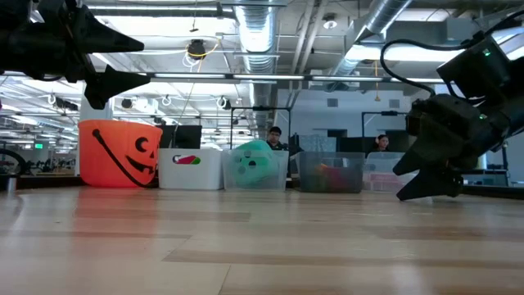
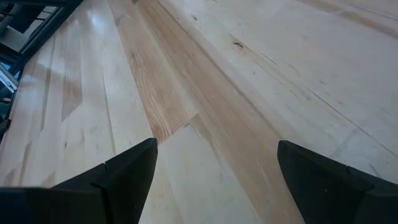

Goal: Pick & Place Toys
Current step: Return to Home Position

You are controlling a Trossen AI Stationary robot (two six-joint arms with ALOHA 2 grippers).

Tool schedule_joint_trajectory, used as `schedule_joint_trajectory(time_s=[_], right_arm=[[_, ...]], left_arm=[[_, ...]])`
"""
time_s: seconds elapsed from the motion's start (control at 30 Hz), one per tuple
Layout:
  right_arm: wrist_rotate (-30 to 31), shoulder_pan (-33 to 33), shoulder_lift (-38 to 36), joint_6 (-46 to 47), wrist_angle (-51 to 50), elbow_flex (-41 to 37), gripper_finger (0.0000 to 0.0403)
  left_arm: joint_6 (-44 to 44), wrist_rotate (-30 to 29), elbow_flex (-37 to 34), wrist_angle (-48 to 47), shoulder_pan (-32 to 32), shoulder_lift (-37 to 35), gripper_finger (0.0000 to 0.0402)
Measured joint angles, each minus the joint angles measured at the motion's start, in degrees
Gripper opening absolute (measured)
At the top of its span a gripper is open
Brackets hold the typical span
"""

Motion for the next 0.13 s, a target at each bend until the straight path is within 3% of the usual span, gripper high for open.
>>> schedule_joint_trajectory(time_s=[0.13], right_arm=[[0.0, 0.0, 0.0, 0.0, 0.0, 0.0, 0.0327]], left_arm=[[0.0, 0.0, 0.0, 0.0, 0.0, 0.0, 0.0310]])
